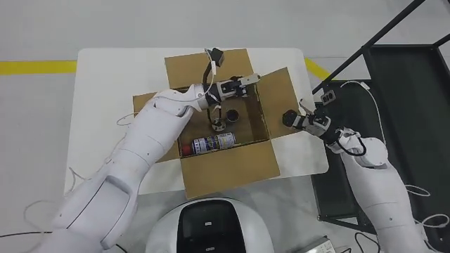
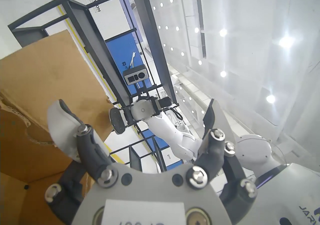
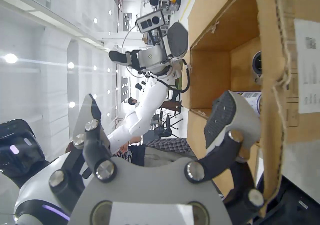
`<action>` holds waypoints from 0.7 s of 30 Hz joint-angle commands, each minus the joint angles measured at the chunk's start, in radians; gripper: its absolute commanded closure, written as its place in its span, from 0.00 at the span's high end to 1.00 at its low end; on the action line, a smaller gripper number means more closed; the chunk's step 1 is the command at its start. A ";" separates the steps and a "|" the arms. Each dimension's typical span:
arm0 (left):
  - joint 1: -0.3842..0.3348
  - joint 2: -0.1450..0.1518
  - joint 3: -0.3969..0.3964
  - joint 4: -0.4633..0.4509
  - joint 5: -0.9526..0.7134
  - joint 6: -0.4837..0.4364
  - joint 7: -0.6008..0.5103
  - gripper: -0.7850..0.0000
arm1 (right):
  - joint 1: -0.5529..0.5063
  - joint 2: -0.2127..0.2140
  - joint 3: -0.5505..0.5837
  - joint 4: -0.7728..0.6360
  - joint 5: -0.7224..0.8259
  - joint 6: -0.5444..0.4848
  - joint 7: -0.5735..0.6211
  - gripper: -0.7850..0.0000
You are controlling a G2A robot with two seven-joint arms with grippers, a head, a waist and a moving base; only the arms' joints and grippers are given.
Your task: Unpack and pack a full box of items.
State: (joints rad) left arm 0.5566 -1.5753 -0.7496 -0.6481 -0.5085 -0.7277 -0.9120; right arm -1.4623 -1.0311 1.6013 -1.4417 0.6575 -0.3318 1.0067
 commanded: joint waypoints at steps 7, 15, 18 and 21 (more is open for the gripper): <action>0.135 0.103 -0.177 -0.240 0.101 -0.013 0.016 1.00 | 0.018 -0.009 -0.016 0.097 -0.007 -0.028 -0.100 1.00; 0.409 0.201 -0.418 -0.667 0.299 0.083 0.106 1.00 | 0.050 -0.014 -0.056 0.155 -0.135 -0.022 -0.180 1.00; 0.504 0.224 -0.499 -0.807 0.337 0.120 0.137 1.00 | 0.063 -0.015 -0.081 0.150 -0.211 -0.003 -0.203 1.00; 0.566 0.241 -0.574 -0.901 0.370 0.145 0.159 1.00 | 0.079 -0.017 -0.109 0.144 -0.272 0.015 -0.216 1.00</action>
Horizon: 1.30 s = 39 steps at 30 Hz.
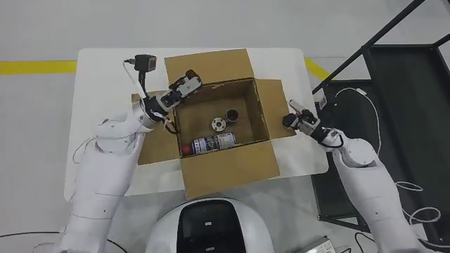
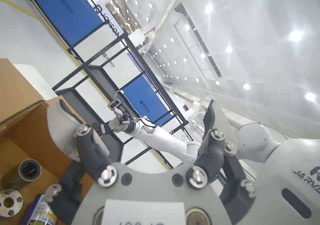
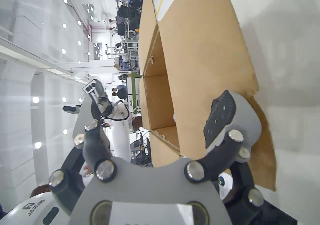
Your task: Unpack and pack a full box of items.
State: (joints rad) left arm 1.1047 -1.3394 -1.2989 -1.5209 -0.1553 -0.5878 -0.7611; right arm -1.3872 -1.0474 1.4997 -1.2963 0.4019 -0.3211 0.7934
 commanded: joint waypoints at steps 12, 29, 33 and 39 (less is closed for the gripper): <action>0.156 0.036 -0.197 -0.174 0.141 0.055 0.162 1.00 | 0.067 -0.019 -0.118 0.022 -0.056 0.014 0.024 1.00; 0.319 0.052 -0.356 -0.152 0.156 0.143 0.408 1.00 | -0.025 0.009 -0.002 -0.318 -0.187 -0.114 0.029 1.00; 0.351 0.055 -0.383 -0.152 0.067 0.127 0.394 1.00 | -0.010 0.008 -0.042 -0.411 -0.252 -0.090 0.050 1.00; 0.372 0.056 -0.393 -0.151 0.036 0.112 0.410 1.00 | 0.053 0.001 -0.134 -0.454 -0.427 -0.044 0.013 1.00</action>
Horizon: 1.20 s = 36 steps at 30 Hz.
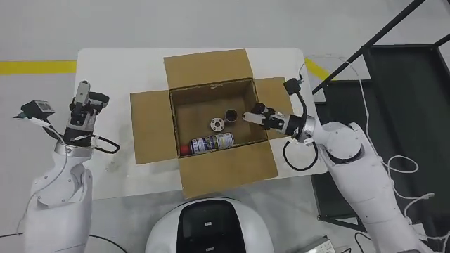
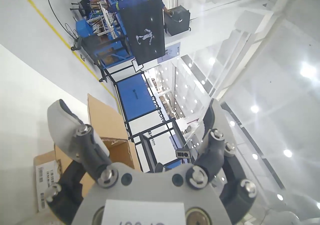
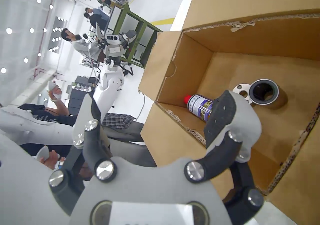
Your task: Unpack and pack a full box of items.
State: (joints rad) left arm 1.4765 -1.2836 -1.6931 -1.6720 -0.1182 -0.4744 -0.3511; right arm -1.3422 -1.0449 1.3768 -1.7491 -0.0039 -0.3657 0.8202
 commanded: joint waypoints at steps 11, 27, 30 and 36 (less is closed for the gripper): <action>0.000 0.000 0.001 0.000 -0.001 -0.002 0.000 1.00 | 0.020 -0.003 -0.029 -0.017 -0.125 -0.039 -0.069 1.00; 0.000 0.000 0.001 0.000 -0.001 -0.002 0.000 1.00 | 0.277 -0.020 -0.213 0.065 -0.345 -0.037 0.101 1.00; 0.000 0.000 0.001 0.000 -0.001 -0.002 0.000 1.00 | 0.356 -0.027 -0.287 0.104 -0.481 -0.035 0.172 1.00; 0.000 0.000 0.001 0.000 -0.001 -0.002 0.000 1.00 | 0.457 -0.046 -0.396 0.179 -0.611 -0.011 0.229 1.00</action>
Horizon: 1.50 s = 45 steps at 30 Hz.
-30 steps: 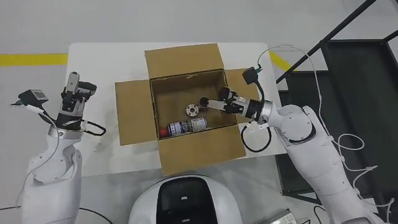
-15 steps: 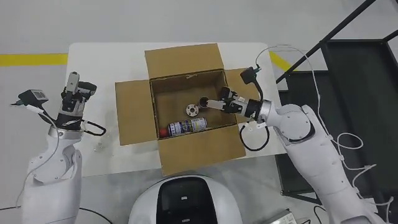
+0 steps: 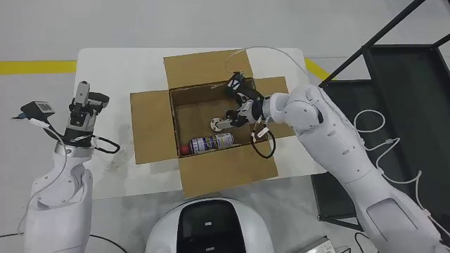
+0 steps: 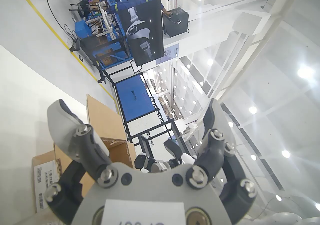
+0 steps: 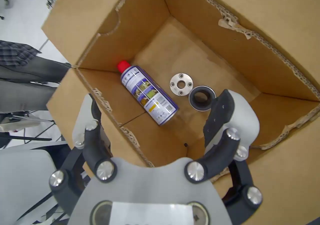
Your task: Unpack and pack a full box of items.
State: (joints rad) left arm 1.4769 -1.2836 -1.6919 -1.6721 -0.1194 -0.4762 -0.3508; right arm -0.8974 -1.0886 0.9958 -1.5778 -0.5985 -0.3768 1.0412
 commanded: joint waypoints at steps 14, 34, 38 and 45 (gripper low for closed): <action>0.000 0.000 0.000 0.000 0.000 0.000 0.000 1.00 | 0.030 -0.008 -0.051 0.026 -0.071 0.016 0.016 1.00; 0.000 0.000 0.000 0.000 0.000 0.000 0.000 1.00 | 0.231 -0.115 -0.299 0.408 -0.159 0.055 -0.052 1.00; 0.000 0.000 0.000 0.000 0.000 0.000 0.000 1.00 | 0.245 -0.136 -0.332 0.468 -0.171 0.053 -0.087 1.00; 0.000 0.000 0.000 0.000 0.000 0.000 0.000 1.00 | 0.267 -0.174 -0.381 0.557 -0.178 0.073 -0.110 1.00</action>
State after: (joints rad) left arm 1.4769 -1.2836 -1.6919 -1.6721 -0.1194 -0.4762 -0.3507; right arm -0.6327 -1.2591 0.6178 -1.0295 -0.7770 -0.3062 0.9346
